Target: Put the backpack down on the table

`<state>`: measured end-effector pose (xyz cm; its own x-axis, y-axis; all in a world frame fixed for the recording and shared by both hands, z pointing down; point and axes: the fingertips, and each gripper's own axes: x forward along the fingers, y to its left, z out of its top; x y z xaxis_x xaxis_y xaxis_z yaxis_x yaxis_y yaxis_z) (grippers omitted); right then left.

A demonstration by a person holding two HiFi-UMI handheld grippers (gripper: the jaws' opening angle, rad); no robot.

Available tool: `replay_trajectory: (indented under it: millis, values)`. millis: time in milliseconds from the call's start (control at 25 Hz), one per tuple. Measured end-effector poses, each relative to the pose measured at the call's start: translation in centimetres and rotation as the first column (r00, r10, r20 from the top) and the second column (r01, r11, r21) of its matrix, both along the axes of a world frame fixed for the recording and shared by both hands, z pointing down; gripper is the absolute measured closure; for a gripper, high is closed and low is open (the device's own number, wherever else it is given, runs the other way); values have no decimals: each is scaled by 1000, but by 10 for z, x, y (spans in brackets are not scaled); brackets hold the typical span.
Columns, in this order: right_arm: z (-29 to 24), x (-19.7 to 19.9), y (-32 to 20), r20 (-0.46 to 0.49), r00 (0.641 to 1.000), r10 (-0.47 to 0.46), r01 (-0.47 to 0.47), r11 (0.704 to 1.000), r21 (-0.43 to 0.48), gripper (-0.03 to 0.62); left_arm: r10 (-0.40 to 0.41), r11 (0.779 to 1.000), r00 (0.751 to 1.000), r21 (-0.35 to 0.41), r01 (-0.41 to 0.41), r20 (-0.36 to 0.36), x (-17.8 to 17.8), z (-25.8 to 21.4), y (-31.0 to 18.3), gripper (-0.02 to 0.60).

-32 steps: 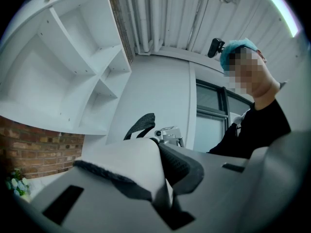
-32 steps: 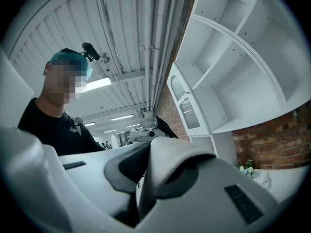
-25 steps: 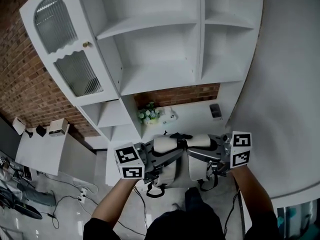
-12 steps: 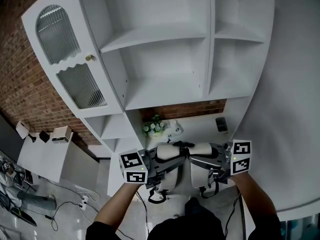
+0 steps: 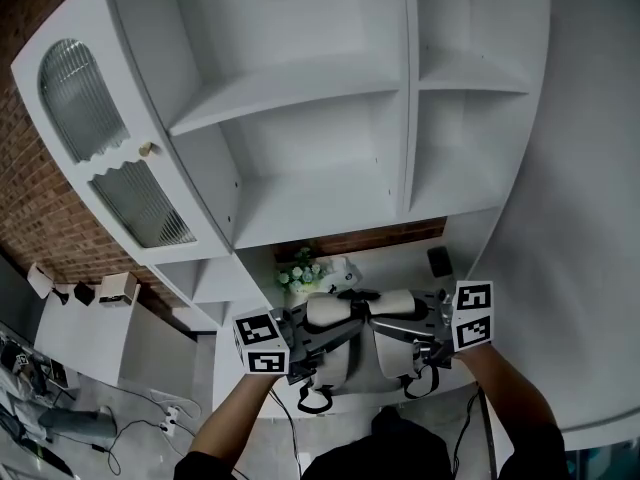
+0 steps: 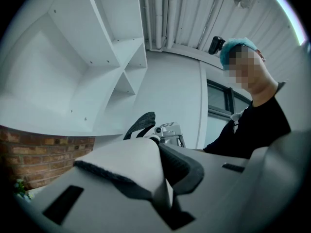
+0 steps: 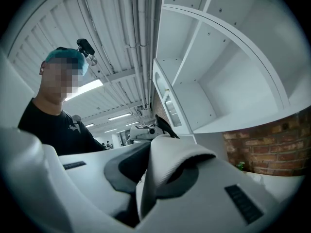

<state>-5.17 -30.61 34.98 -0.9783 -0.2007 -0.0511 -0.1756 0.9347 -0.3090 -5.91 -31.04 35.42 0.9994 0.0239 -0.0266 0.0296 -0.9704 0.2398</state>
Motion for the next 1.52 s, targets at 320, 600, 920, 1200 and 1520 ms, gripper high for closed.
replay_trajectory:
  millis: [320,600,920,1200,1520]
  values:
    - [-1,21,-41,-14,1000,-6,6,1000,24,546,-30,999,999,10,30,-13,22,0,-40,531]
    - [11,41,-77,-28,1000,-2,3,1000,31,546,-47,999,999,-16,46,-7,43,12,-75,531]
    - [29,54,-106,1,1000,-12,12,999,34,546,-77,997,997,-2,77,-9,55,33,-103,531]
    - [51,57,-114,9,1000,-22,22,999,-25,546,-83,997,996,12,83,13,59,60,-110,531]
    - [79,51,-118,7,1000,-4,4,995,-100,545,-91,995,996,-31,91,14,55,87,-114,531]
